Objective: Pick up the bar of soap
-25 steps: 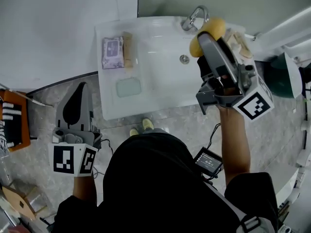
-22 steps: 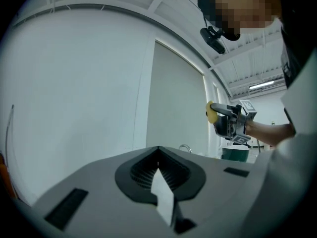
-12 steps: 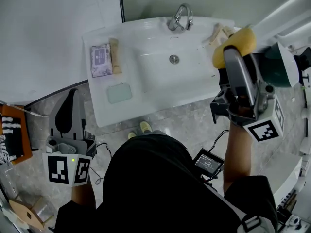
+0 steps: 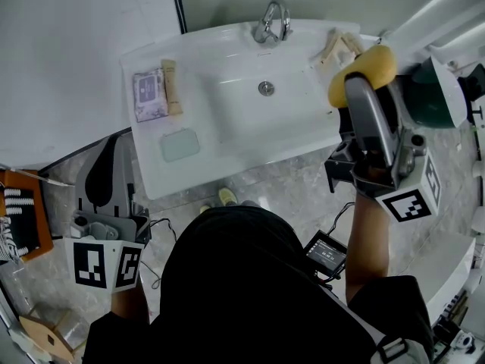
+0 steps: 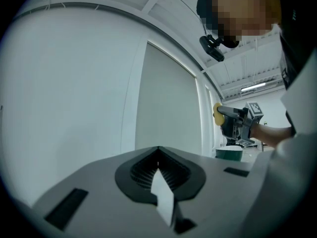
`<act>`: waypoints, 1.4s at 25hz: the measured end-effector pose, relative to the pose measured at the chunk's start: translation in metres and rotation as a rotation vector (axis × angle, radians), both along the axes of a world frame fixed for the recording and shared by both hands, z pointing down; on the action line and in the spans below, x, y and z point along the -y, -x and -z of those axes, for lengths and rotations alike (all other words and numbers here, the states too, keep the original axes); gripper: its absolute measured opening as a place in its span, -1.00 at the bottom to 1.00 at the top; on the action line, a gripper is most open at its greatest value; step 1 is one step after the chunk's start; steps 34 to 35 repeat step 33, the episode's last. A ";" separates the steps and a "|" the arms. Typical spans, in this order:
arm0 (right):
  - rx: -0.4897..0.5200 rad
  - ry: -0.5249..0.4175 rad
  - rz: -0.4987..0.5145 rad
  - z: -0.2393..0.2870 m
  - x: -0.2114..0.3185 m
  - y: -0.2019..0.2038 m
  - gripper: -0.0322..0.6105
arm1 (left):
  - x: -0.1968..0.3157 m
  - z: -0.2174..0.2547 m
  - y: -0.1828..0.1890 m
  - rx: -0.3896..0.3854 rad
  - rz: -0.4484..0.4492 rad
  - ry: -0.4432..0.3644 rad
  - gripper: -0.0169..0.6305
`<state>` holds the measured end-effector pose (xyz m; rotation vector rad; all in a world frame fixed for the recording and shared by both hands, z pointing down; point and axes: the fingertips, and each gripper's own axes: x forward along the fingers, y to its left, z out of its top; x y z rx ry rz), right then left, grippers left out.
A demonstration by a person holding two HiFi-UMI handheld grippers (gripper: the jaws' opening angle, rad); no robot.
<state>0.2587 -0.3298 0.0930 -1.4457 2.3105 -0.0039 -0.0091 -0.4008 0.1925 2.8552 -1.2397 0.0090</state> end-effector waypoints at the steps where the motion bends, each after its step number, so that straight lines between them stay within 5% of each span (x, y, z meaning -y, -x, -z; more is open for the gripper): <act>1: 0.002 0.001 -0.001 -0.001 0.000 -0.002 -0.25 | -0.001 0.000 -0.001 0.003 0.000 0.000 -0.93; 35: 0.030 0.027 0.052 -0.021 0.013 -0.034 -0.25 | -0.003 -0.010 -0.033 0.012 0.045 0.008 -0.93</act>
